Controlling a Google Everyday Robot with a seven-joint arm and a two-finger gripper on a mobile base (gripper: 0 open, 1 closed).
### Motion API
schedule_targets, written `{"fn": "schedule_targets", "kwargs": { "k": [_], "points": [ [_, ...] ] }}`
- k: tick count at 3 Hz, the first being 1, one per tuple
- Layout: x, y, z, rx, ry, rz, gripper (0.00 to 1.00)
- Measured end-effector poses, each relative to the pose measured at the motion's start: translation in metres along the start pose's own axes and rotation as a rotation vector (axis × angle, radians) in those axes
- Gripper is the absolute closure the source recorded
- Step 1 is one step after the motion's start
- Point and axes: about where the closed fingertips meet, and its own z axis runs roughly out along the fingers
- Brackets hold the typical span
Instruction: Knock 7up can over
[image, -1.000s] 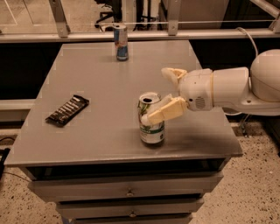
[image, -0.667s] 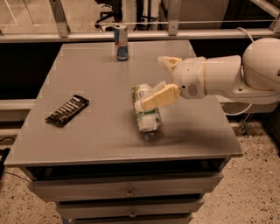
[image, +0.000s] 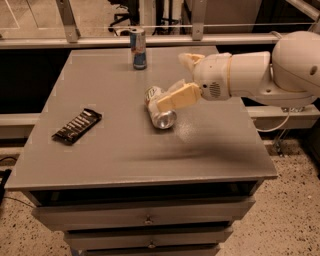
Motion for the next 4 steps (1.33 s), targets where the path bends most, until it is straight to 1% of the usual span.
{"fn": "schedule_targets", "kwargs": {
  "k": [1, 2, 3, 4],
  "points": [
    [0.004, -0.006, -0.025, 0.021, 0.012, -0.011, 0.0],
    [0.007, -0.012, -0.06, 0.048, 0.03, -0.031, 0.0],
    [0.014, -0.018, -0.109, 0.082, 0.081, -0.048, 0.0],
    [0.024, -0.02, -0.141, 0.101, 0.135, -0.032, 0.0]
  ]
}}
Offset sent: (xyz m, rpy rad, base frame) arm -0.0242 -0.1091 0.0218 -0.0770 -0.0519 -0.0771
